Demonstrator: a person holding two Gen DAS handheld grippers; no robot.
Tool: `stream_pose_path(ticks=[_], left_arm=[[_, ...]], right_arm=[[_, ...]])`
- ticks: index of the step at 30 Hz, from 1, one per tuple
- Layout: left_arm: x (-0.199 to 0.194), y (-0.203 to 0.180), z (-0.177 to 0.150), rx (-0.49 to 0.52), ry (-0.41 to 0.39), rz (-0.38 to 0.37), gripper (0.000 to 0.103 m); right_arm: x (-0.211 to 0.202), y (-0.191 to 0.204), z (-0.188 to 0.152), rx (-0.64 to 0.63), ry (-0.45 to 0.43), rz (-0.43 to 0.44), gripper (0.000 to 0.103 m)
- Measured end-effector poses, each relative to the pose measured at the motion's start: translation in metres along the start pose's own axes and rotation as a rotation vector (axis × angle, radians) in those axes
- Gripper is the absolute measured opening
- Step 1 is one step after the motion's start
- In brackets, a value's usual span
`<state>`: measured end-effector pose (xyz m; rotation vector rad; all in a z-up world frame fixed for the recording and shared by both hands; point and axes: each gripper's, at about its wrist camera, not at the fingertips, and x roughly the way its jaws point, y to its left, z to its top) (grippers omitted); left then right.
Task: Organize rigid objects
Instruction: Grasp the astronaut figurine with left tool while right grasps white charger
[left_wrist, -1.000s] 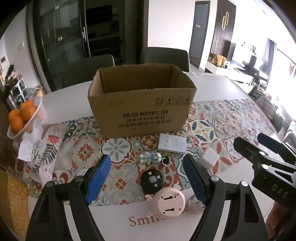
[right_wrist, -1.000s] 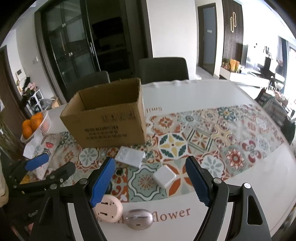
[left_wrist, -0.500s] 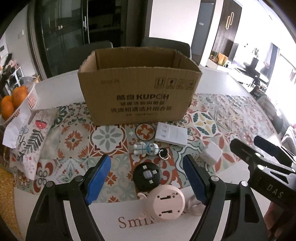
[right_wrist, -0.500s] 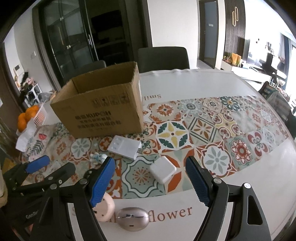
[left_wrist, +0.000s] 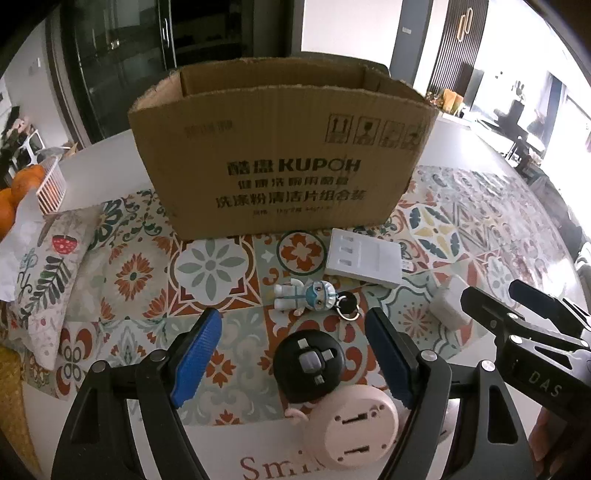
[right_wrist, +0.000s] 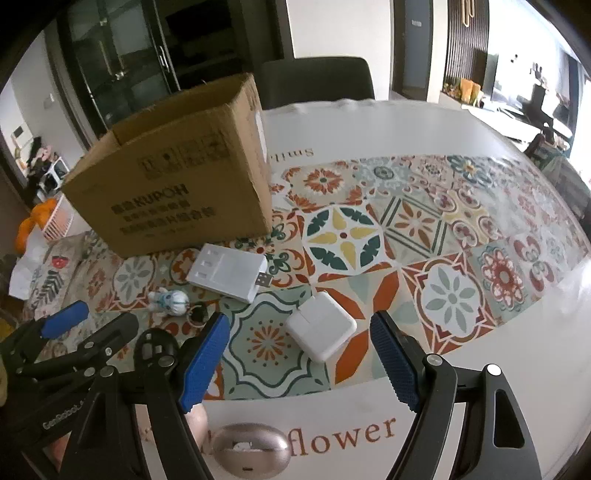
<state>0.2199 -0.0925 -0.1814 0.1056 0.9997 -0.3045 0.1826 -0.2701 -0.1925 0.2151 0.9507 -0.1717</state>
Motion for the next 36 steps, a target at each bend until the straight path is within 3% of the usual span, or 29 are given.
stream_pose_path(ticks=[21, 36], left_arm=[[0.049, 0.001, 0.012, 0.023, 0.06, -0.012, 0.079], [0.074, 0.001, 0.016, 0.021, 0.1, -0.037, 0.068]], right_arm=[[0.047, -0.009, -0.005, 0.053, 0.082, -0.027, 0.079], [0.067, -0.014, -0.006, 0.06, 0.108, -0.051, 0.079]])
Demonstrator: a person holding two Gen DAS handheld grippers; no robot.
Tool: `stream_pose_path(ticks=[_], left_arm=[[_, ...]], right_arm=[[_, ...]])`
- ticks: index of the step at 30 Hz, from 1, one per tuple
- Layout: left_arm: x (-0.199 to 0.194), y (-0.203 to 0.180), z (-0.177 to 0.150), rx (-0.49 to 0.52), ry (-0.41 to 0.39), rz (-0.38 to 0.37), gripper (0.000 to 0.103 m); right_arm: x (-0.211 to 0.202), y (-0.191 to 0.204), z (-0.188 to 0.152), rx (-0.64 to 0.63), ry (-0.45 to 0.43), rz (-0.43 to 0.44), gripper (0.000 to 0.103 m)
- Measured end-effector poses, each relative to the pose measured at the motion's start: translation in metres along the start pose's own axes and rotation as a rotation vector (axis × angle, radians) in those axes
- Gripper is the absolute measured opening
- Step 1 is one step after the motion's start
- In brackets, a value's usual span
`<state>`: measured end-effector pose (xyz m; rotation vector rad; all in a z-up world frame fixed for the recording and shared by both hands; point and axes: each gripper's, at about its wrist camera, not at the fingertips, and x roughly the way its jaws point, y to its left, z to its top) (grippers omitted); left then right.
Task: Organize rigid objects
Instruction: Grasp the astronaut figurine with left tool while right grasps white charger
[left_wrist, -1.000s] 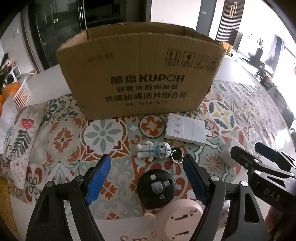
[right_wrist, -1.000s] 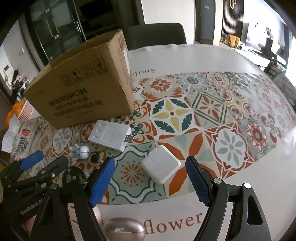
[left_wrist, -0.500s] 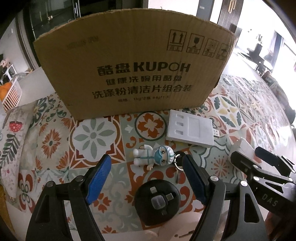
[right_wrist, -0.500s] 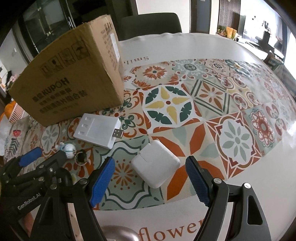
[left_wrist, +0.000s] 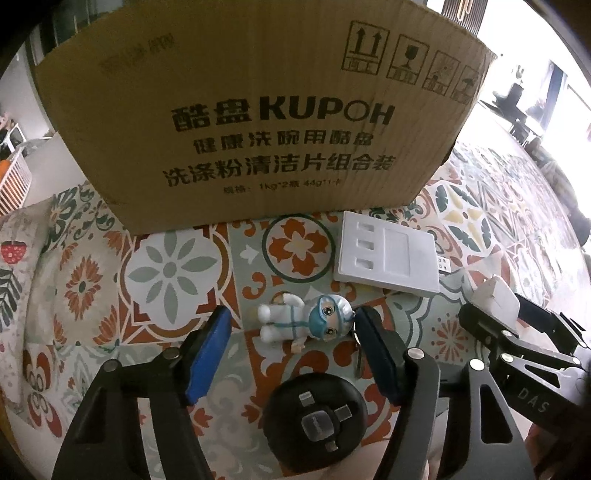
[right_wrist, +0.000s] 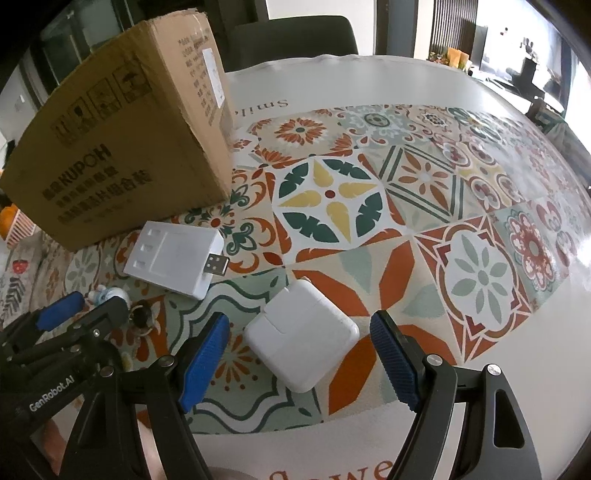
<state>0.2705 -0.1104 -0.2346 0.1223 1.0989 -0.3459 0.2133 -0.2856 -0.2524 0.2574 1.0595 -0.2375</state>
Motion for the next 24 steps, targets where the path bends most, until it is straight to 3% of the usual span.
stream_pose_path(ticks=[7, 12, 14, 24], left_arm=[[0.009, 0.002, -0.003, -0.012, 0.005, -0.038, 0.055], [0.01, 0.004, -0.006, -0.008, -0.002, -0.046, 0.055], [0.009, 0.004, -0.008, -0.006, -0.001, -0.051, 0.055], [-0.014, -0.007, -0.011, 0.024, -0.048, -0.039, 0.055]], right_arm=[[0.003, 0.0, 0.0, -0.002, 0.003, 0.006, 0.079], [0.002, 0.002, -0.001, -0.018, -0.013, -0.007, 0.069], [0.001, 0.003, -0.001, -0.033, -0.024, -0.018, 0.059], [-0.004, 0.003, -0.003, -0.032, -0.023, 0.013, 0.059]])
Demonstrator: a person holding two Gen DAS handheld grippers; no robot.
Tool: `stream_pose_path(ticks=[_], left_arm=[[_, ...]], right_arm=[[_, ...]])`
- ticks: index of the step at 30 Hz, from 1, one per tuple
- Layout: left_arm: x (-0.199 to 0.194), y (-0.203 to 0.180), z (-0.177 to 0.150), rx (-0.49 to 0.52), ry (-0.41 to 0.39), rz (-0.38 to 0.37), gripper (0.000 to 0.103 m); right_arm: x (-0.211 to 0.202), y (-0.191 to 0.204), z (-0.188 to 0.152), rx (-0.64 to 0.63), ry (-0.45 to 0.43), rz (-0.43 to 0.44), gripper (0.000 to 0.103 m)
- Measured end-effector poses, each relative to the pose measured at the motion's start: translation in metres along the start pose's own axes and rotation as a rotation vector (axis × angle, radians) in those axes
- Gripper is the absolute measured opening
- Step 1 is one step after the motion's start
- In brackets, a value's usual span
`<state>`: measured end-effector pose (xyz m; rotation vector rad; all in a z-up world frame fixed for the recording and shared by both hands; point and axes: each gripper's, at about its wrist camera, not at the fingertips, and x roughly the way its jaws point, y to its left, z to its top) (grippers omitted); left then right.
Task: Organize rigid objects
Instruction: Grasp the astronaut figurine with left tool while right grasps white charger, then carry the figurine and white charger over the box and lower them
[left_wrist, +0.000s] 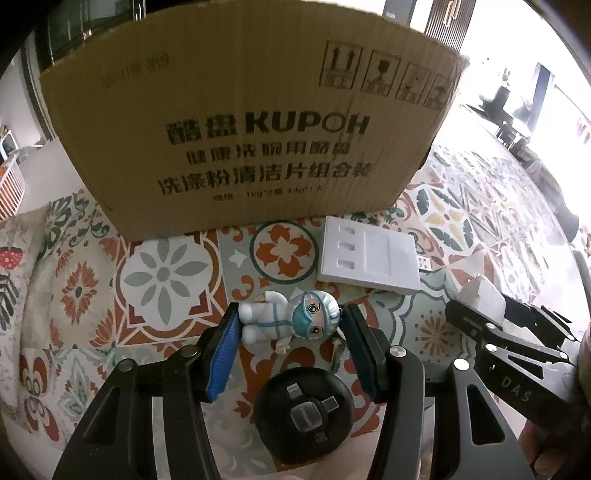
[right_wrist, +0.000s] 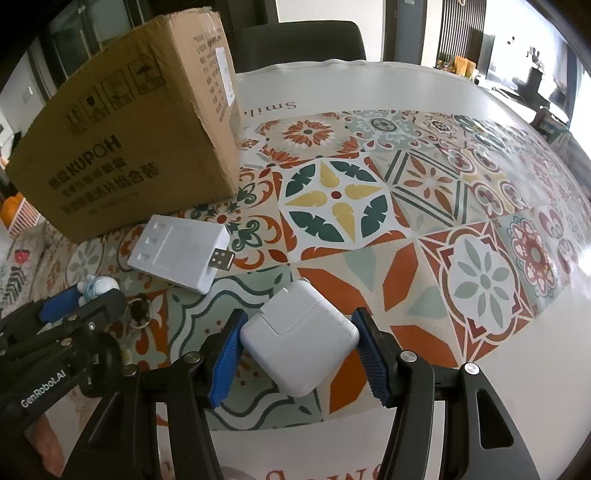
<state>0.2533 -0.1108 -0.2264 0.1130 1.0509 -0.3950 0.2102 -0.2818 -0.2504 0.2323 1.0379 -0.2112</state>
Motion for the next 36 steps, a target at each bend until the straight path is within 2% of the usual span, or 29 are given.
stream_pose_path(ticks=[22, 36], left_arm=[[-0.078, 0.01, 0.006, -0.048, -0.12, 0.001, 0.055], [-0.135, 0.016, 0.015, -0.064, -0.249, 0.017, 0.055]], right_arm=[[-0.073, 0.024, 0.011, -0.072, -0.132, 0.036, 0.059], [-0.125, 0.043, 0.027, -0.122, -0.263, 0.073, 0.059]])
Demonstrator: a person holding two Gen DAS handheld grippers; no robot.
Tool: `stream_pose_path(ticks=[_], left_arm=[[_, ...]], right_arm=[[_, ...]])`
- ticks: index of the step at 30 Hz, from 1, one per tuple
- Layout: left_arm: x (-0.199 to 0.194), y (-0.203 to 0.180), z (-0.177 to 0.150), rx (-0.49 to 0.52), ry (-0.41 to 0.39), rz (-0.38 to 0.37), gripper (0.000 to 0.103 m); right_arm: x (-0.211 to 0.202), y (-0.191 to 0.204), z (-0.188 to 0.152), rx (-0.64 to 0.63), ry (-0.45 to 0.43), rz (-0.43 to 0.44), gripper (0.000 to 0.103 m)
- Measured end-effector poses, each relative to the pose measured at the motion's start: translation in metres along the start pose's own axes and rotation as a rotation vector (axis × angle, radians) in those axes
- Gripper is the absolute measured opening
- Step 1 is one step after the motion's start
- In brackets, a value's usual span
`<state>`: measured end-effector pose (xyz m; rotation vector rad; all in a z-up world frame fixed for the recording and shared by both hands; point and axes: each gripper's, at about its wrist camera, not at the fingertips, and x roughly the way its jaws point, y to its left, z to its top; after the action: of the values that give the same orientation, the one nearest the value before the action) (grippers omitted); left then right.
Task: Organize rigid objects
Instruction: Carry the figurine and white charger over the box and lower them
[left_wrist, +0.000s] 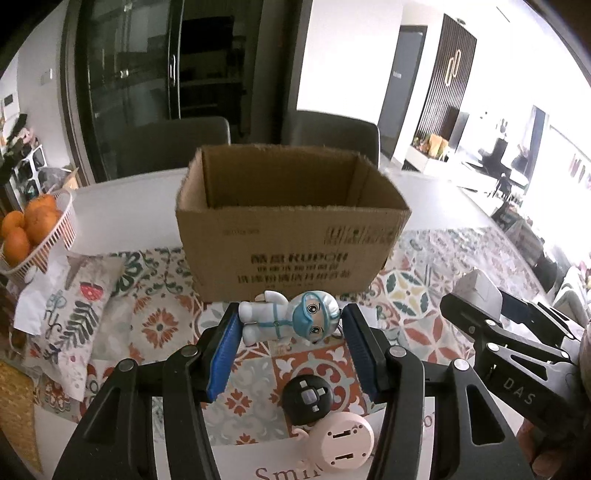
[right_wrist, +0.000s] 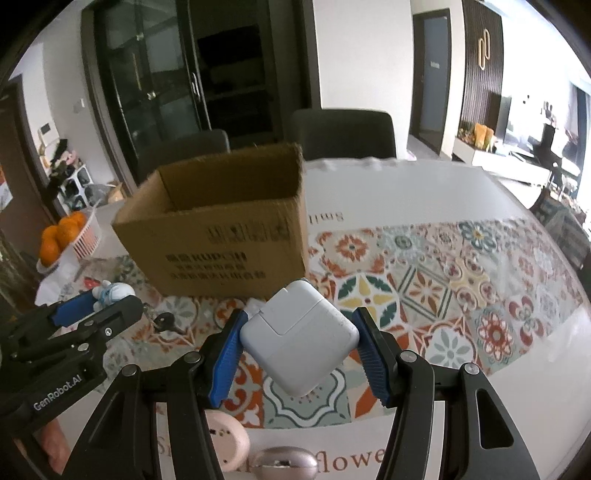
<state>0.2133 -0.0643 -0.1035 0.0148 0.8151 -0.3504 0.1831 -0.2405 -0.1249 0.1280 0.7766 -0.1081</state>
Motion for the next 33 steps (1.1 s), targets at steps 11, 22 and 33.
stream_pose_path(ticks=[11, 22, 33], left_arm=[[-0.029, 0.005, 0.021, 0.014, -0.093, 0.019, 0.055], [-0.04, 0.011, 0.05, 0.009, -0.149, 0.0, 0.055], [-0.035, 0.018, 0.086, -0.001, -0.176, 0.002, 0.055]], right_arm=[[-0.024, 0.017, 0.023, -0.036, -0.091, 0.035, 0.059], [-0.035, 0.029, 0.05, -0.049, -0.156, 0.048, 0.059], [-0.036, 0.042, 0.083, -0.075, -0.215, 0.06, 0.059]])
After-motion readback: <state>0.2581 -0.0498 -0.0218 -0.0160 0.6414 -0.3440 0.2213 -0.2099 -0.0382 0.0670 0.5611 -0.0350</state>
